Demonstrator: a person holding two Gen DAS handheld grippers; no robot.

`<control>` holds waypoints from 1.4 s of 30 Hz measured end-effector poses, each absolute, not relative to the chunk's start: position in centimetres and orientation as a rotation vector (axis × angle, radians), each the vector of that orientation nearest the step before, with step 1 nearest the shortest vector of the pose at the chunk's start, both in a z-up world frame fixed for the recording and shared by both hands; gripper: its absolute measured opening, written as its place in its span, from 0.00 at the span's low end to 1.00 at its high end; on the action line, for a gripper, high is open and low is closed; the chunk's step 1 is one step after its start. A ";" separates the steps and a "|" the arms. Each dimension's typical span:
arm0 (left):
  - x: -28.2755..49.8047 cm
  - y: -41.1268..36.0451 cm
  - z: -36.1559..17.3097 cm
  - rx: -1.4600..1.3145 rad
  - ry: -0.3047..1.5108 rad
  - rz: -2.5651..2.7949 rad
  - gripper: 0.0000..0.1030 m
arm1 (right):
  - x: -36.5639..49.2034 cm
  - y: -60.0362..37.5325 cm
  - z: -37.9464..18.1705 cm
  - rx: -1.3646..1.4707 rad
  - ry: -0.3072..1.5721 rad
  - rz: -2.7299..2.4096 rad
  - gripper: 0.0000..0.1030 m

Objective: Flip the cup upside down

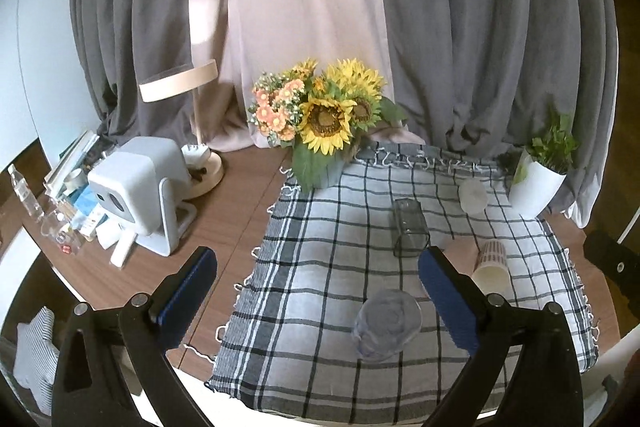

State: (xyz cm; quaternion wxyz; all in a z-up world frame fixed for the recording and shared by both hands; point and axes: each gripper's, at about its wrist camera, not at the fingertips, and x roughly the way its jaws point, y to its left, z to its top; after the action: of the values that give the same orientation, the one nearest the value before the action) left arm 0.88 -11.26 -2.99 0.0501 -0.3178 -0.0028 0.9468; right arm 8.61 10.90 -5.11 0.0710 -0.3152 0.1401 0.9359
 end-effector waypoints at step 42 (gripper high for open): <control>1.9 -11.5 -2.1 -0.883 0.015 2.900 1.00 | 9.2 10.0 -4.8 -0.927 0.399 2.815 0.90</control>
State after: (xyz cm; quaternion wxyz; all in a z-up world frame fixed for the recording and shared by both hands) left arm 1.88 -11.54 -2.07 0.0552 -0.2909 0.0050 0.9551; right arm 9.24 10.02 -4.76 0.0757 -0.3092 0.1329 0.9386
